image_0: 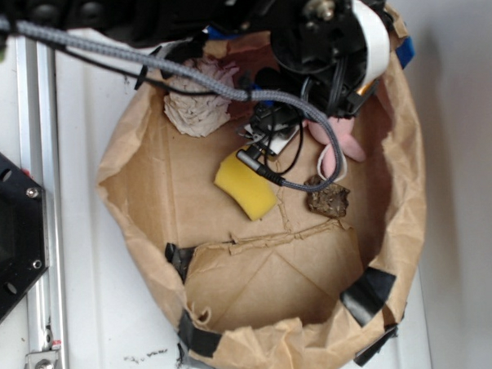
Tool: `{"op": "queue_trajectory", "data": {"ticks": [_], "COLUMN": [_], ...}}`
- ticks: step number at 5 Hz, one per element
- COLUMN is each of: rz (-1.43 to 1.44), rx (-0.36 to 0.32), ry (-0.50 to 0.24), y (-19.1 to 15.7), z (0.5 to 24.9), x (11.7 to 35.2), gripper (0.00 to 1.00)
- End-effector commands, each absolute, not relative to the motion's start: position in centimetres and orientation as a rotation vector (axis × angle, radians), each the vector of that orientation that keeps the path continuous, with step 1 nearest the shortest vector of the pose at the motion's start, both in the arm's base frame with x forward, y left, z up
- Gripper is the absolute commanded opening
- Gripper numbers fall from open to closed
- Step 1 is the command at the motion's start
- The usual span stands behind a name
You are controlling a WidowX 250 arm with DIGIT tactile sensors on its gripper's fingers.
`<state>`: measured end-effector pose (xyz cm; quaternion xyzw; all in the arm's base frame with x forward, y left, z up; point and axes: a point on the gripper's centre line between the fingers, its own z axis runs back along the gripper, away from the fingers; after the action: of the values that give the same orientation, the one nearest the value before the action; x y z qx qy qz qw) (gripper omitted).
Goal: Grab the pink bunny.
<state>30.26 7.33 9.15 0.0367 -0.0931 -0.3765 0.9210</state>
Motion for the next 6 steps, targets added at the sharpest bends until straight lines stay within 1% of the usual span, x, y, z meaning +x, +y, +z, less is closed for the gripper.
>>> {"op": "queue_trajectory", "data": {"ticks": [1, 3, 4, 6], "rz": [-0.769, -0.799, -0.798, -0.827], "rx": [0.157, 0.121, 0.109, 0.092], "ry": [-0.270, -0.221, -0.209, -0.215], "y": [7.6, 7.1, 6.8, 5.7], "z": [10.5, 7.9, 7.2, 7.2], "x": [31.4, 32.0, 31.8, 31.5], "gripper": [1.00, 1.00, 1.00, 1.00]}}
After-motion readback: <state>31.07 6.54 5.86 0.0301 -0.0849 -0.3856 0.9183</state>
